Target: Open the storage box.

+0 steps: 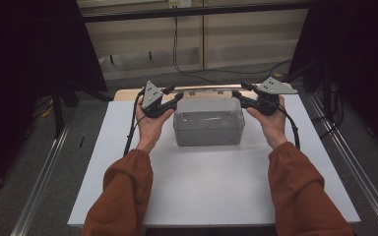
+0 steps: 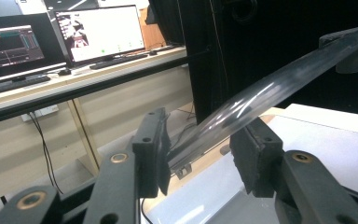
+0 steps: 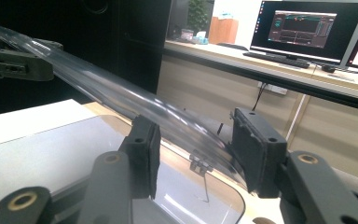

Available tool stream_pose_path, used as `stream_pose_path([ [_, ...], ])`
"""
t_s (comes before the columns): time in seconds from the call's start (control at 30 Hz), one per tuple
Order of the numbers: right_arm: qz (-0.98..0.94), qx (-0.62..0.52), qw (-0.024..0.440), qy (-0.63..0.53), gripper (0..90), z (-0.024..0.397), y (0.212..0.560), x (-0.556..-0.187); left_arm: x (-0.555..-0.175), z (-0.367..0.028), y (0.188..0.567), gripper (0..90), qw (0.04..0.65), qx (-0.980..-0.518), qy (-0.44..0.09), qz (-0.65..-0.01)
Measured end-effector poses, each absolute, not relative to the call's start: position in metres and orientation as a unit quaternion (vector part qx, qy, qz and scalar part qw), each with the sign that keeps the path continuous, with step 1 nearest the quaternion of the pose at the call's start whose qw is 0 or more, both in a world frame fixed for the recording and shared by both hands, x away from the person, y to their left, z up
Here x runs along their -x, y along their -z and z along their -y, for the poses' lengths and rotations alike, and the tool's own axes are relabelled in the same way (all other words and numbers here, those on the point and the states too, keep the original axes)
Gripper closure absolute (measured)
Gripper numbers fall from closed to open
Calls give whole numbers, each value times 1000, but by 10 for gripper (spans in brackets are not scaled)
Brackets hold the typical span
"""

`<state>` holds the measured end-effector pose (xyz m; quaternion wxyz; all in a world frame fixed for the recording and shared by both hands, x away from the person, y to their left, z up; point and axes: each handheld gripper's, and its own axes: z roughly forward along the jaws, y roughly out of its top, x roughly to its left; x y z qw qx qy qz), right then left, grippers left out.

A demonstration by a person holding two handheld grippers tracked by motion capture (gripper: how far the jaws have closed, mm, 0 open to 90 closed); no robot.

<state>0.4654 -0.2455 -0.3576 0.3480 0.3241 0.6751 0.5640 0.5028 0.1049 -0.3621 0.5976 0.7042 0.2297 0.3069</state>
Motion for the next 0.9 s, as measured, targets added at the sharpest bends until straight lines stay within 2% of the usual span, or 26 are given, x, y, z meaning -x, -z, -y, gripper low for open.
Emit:
stream_pose_path([
  [0.47,-675,-336,360,-549,457,248,353,-483,-511,-105,358,619,601,-699,-310,-232],
  [0.8,-680,-342,349,-547,571,249,363,-494,-517,-106,357,637,602,-697,-314,-230],
  [0.9,-678,-344,351,-546,574,251,364,-497,-520,-108,358,642,608,-693,-308,-234],
])
